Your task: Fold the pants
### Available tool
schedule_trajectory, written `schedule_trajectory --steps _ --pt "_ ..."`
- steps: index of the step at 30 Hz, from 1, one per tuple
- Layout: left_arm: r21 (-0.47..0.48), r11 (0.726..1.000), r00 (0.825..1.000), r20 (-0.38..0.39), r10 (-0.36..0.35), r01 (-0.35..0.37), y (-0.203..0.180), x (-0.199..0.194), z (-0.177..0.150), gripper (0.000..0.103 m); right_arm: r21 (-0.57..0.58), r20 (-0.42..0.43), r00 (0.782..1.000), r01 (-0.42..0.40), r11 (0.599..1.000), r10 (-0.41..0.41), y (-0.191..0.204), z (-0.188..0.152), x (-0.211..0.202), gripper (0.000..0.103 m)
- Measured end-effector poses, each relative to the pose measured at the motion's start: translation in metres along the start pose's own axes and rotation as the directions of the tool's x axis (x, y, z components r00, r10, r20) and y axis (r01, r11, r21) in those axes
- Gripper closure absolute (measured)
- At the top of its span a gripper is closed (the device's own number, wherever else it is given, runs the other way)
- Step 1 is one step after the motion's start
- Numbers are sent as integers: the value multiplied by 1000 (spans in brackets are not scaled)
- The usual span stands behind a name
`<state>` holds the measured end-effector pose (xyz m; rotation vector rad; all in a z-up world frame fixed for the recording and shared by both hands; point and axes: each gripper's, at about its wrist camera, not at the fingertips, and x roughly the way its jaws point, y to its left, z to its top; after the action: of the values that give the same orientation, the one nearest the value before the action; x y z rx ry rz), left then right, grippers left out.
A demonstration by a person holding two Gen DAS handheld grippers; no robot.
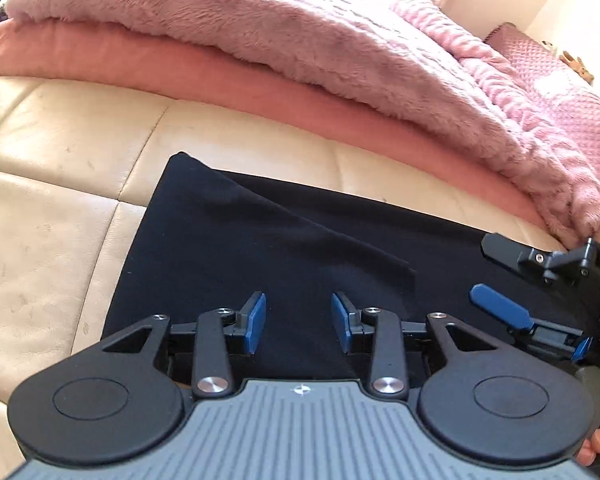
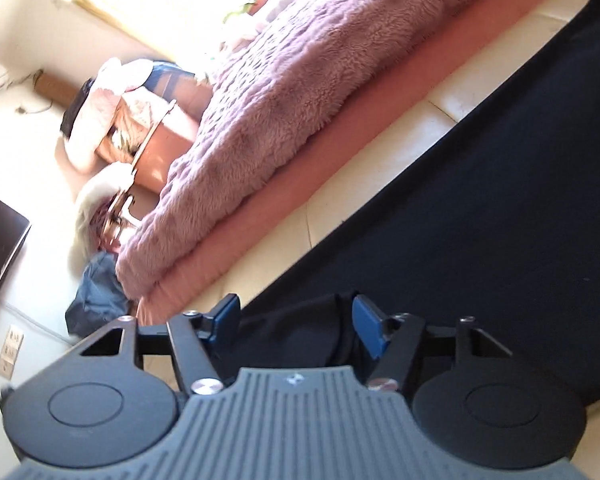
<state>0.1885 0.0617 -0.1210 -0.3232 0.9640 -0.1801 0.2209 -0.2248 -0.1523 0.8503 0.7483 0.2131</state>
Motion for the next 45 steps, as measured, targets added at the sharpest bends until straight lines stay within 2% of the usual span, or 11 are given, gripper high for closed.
schedule_trajectory --steps 5,10,14,19,21,22,27,33,34,37,45 --pt "19 1000 1000 -11 -4 4 10 6 -2 68 -126 -67 995 67 990 -76 12 0 22 54" --pt "-10 999 999 16 -36 36 20 2 1 68 -172 -119 991 44 984 -66 10 -8 29 71" --pt "-29 999 999 22 -34 34 28 1 4 68 -233 -152 986 36 972 -73 18 -15 40 73" --pt "-48 998 999 17 -32 33 35 0 3 68 -231 -199 966 115 966 -163 13 -20 59 73" --pt "-54 998 999 17 -34 35 36 0 3 68 -212 -202 969 95 973 -139 11 -21 60 88" --pt "-53 998 999 16 -34 35 35 -1 3 68 -210 -215 970 69 975 -115 12 -21 61 103" --pt "-16 999 999 14 -49 49 27 -1 5 68 -294 -152 984 48 955 -96 30 -13 45 103" --pt "52 999 999 -35 4 -3 17 14 0 69 -267 -202 964 116 957 -173 13 -14 53 101" --pt "55 998 999 -37 5 -3 17 14 -1 69 -248 -204 964 120 961 -173 10 -14 52 97" --pt "67 998 999 -46 1 2 17 14 -2 69 -206 -183 970 119 971 -158 5 -13 41 62" --pt "123 992 998 -59 0 7 19 17 -4 73 30 -244 969 51 998 -42 -31 -5 49 68"
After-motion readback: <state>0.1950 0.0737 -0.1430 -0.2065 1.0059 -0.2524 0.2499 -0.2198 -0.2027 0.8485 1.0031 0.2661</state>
